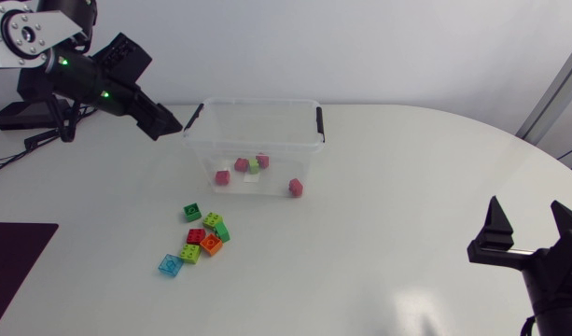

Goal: Pick up the duplo bricks and place them in the container

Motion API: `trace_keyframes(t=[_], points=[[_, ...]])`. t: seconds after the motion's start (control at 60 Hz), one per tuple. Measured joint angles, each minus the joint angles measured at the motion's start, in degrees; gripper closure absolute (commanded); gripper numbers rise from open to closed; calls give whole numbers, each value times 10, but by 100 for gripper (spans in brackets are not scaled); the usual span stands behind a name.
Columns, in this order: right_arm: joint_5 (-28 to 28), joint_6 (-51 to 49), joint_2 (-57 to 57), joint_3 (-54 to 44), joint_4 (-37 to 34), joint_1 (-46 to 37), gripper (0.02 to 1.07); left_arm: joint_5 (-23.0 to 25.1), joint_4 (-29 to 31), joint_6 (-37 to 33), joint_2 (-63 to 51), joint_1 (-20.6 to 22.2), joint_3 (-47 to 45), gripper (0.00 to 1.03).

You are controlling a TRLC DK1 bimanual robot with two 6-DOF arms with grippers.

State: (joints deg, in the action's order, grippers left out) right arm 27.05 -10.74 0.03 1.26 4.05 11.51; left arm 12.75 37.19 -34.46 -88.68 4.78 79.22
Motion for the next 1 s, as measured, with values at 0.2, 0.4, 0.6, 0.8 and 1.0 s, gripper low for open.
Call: trace_keyframes(t=[0.2, 0.4, 0.6, 0.8, 1.0], points=[[0, 0, 0, 0, 0, 0, 7, 3, 33, -118, 14, -7, -113, 10], [0, 0, 0, 0, 0, 0, 7, 2, 27, -147, -61, -6, -120, 12], [0, 0, 0, 0, 0, 0, 7, -15, -15, -151, -161, -2, -117, 17], [0, 0, 0, 0, 0, 0, 7, -15, -45, -158, -188, -1, -103, 18], [0, 0, 0, 0, 0, 0, 7, -17, -64, -169, -212, 6, -103, 26]])
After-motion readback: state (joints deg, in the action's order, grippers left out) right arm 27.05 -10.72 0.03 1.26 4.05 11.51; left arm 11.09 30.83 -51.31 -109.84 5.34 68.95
